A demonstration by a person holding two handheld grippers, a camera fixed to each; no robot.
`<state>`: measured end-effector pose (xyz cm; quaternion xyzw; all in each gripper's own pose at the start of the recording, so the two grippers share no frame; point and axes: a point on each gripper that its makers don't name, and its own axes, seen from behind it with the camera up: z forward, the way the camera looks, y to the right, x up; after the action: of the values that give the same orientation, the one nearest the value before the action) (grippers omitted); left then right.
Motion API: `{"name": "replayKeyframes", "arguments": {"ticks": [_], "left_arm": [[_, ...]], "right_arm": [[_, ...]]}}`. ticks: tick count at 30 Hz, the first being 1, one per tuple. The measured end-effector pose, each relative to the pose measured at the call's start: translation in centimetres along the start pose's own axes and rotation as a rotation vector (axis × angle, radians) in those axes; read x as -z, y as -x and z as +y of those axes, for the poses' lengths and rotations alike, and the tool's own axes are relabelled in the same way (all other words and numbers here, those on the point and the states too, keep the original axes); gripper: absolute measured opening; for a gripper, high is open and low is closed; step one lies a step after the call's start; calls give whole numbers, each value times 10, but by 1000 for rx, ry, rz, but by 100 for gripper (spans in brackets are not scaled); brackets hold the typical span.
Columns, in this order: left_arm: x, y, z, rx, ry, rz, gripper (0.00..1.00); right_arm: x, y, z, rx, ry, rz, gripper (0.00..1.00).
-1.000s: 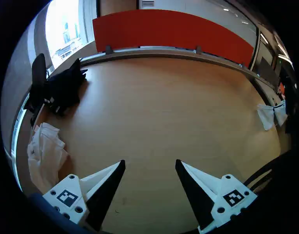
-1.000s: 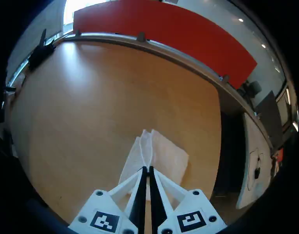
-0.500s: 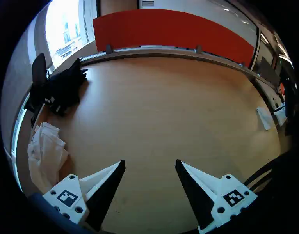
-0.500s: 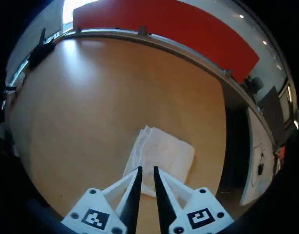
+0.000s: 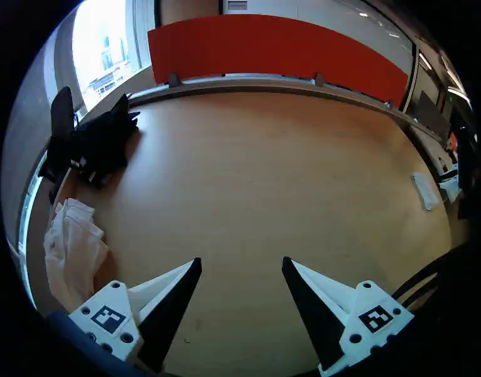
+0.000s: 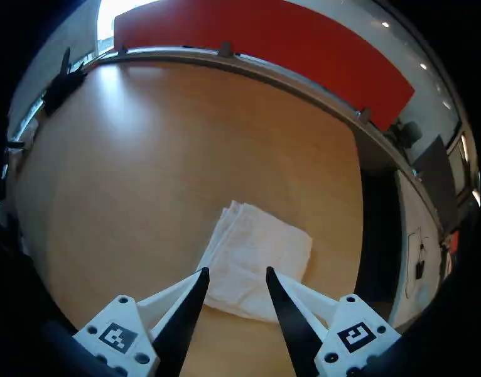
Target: Fold towel
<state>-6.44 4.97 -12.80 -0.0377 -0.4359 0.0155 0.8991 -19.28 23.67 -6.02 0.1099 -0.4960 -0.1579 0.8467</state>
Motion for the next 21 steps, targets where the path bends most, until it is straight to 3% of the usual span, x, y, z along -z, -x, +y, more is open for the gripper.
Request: {"name": "replayKeyframes", "arguments": {"ticks": [3,7,21], "left_arm": [[0,0,-1,1,-1,0,95],[0,0,-1,3,-1,0,95],[-2,-3,0,7,0,3,95]], "right_arm": [[0,0,1,-3,4,1,71],[-1,0,3,-9,12,3,100],[-2,-4,5,-46,25,19,100]]}}
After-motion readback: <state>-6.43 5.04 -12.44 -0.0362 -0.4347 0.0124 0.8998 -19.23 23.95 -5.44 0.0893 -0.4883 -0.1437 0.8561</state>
